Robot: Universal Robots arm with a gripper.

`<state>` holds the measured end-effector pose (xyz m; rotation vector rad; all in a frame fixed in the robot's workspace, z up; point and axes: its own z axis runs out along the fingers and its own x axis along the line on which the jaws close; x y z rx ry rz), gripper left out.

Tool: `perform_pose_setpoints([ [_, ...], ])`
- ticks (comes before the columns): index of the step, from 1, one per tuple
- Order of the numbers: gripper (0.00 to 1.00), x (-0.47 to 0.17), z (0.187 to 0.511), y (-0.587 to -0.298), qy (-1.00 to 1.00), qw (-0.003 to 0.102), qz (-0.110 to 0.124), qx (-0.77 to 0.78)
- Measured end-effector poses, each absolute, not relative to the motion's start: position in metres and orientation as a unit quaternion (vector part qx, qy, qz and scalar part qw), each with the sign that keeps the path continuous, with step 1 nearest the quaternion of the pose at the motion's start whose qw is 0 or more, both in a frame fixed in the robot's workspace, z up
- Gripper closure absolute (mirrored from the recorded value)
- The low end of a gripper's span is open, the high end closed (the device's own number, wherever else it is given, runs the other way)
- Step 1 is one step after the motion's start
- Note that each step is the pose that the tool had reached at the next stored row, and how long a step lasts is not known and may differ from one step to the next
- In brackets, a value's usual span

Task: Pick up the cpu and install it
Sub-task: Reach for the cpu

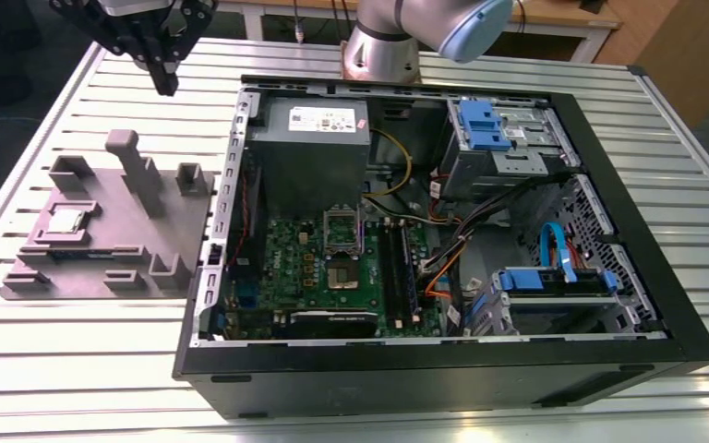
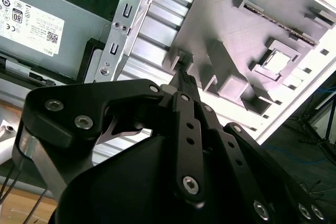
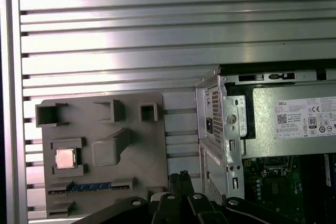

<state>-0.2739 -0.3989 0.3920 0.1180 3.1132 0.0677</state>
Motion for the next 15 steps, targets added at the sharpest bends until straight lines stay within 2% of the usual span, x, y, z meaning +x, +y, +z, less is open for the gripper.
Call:
perform_pose_setpoints([
  [15, 0.9, -0.2805, 0.3919, -0.399, 0.999, 0.013, 0.022, 0.038],
])
